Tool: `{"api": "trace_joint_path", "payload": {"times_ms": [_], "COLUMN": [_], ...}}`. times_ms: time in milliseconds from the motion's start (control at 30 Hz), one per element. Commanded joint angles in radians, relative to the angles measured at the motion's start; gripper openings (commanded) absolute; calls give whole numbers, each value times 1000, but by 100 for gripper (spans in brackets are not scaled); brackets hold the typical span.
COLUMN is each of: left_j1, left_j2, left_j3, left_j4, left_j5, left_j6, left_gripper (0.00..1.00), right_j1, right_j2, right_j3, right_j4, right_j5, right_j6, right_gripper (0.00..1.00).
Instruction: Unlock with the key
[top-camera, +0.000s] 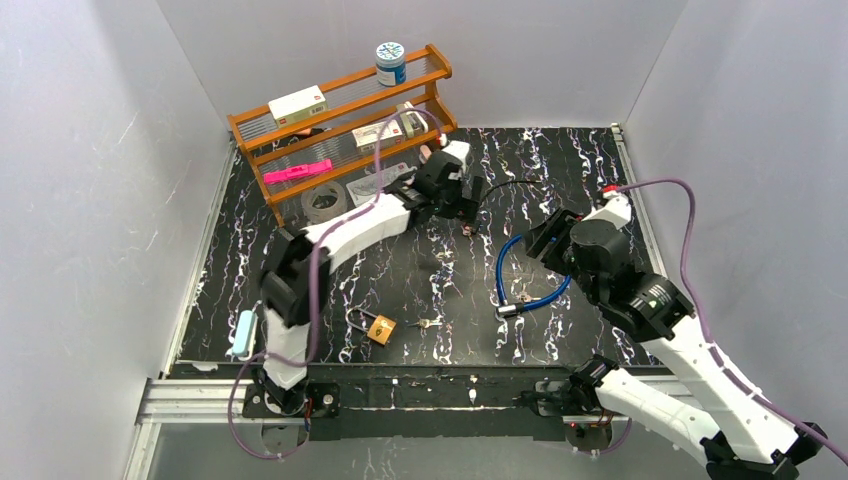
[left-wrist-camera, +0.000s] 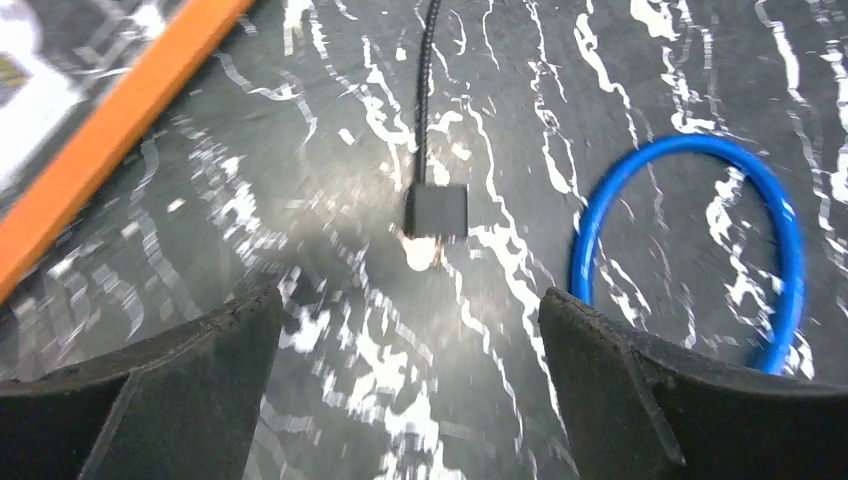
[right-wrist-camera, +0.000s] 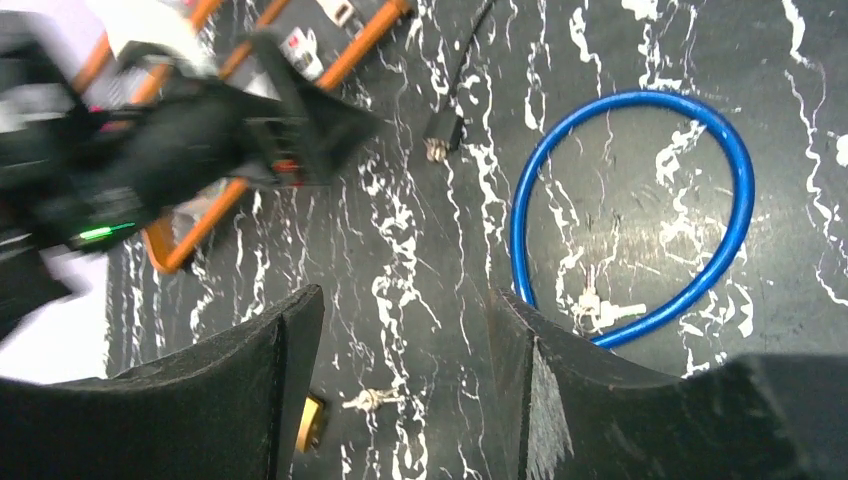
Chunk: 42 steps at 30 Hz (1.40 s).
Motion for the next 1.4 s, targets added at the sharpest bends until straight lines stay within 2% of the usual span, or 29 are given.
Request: {"api": "trace_joint_path", "payload": {"times_ms": [0, 167, 333, 500, 733, 900, 1067, 1367], "left_j1": [1, 10, 21, 31, 34, 33, 34, 33], "left_j2": [-295, -559, -857, -1033, -1171, -1186, -1175, -1176], "left_j3": [-187, -441, -691, -782, -859, -902, -915, -915], "left_j4": [-16, -70, -120, -298, -412, -414, -404, -416], "left_j5": [-140, -253, -366, -477, -516, -480, -467, -529], "left_j6": [-28, -77, -147, -243, -373, -403, -388, -373], "left_gripper": [98, 98, 98, 98, 98, 98, 98, 98], "right_j1": [-2, -2, 23, 183, 336, 379, 403, 458], "right_j2": [35, 137, 273, 452, 780, 931, 1040, 1153], "right_j3": [-27, -84, -179, -178, 5, 113, 217, 275], "right_j4": [-18, 70, 299, 419, 301, 264, 198, 85], "right_j5": [-82, -317, -629, -587, -532, -534, -424, -426], "right_j6": [22, -95, -142, -167, -423, -533, -594, -716], "right_gripper": [69, 65, 60, 62, 60, 60, 60, 57]}}
